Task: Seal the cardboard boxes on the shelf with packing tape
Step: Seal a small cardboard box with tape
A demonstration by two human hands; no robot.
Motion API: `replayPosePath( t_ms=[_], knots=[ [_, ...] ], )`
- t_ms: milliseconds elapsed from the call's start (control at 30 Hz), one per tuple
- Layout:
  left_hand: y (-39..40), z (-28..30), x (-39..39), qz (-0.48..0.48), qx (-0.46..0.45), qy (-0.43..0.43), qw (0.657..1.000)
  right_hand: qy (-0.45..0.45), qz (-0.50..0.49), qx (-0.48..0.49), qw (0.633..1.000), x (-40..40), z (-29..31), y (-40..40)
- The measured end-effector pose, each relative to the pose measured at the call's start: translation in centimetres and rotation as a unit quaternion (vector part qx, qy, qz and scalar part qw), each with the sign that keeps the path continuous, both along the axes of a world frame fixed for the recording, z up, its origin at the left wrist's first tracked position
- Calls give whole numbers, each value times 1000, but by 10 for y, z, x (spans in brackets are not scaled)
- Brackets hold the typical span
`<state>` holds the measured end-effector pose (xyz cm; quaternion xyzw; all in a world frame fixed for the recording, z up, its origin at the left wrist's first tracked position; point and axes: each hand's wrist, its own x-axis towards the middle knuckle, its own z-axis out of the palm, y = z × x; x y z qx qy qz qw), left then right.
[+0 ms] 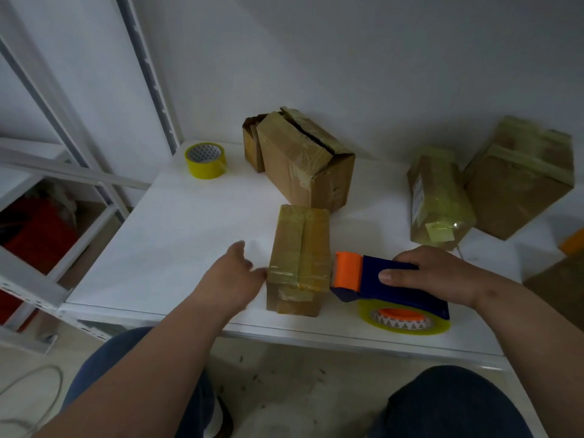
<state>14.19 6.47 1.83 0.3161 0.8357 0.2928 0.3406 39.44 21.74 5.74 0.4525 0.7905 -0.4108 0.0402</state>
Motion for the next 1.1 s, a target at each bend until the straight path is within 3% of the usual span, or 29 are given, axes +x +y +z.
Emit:
replayPosePath(
  t_ms=[67,133,267,700,1100],
  knots=[
    [0,3,2,-38,66,94,993,0,5,6,1000,0,0,1],
    [0,7,12,-72,135,113,982,-1,16,15,1000,-1,0,1],
    [3,-2,37,-218,56,178,958,-8,45,37,998,0,3,1],
    [6,-7,29,-232,44,210,949,50,69,84,993,52,-3,3],
    [8,-10,28,-229,73,161,957,-119,90,119,982,6,9,-2]
  ],
)
